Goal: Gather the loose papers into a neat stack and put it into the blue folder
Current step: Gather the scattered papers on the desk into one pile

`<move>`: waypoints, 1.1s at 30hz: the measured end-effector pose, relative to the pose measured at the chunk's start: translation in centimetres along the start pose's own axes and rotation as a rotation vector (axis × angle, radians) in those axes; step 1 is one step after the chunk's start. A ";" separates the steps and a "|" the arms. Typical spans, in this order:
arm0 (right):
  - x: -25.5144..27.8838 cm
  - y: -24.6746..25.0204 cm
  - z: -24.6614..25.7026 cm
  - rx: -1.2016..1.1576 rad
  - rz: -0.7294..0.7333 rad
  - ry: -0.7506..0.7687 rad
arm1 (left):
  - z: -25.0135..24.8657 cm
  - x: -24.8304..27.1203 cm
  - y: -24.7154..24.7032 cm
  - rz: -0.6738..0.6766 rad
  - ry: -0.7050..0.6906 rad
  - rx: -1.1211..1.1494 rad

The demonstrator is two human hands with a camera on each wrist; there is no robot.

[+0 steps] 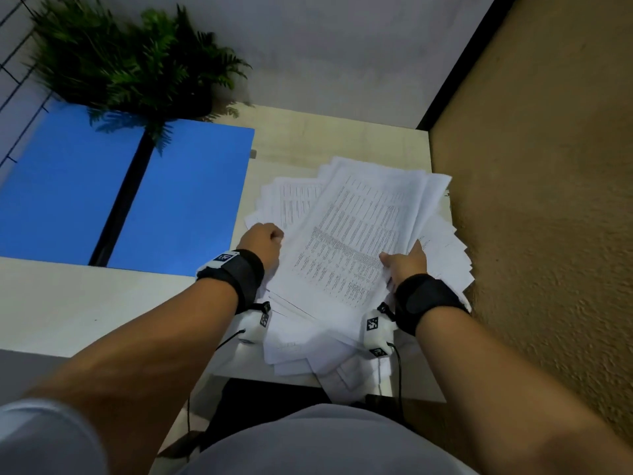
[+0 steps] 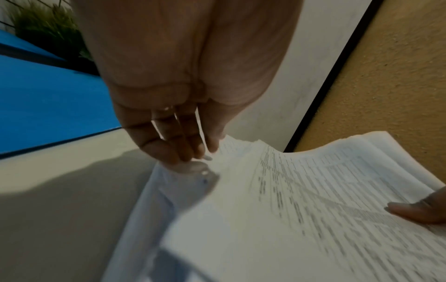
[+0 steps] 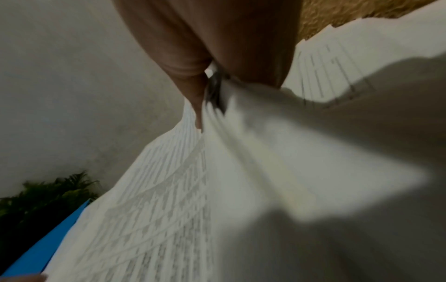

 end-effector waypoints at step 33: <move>-0.8 4.0 -4.0 -0.111 -0.029 -0.031 | 4.7 7.1 -3.0 -0.252 0.344 0.392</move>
Point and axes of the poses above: each hand's wrist, its own x-axis away from the middle knuckle, its own y-axis out of the back of the hand, z = x × y, the point moved 10 cm from there along -x, towards the middle knuckle, and after that the axes turned 1 degree about -y, right-handed, at the moved point
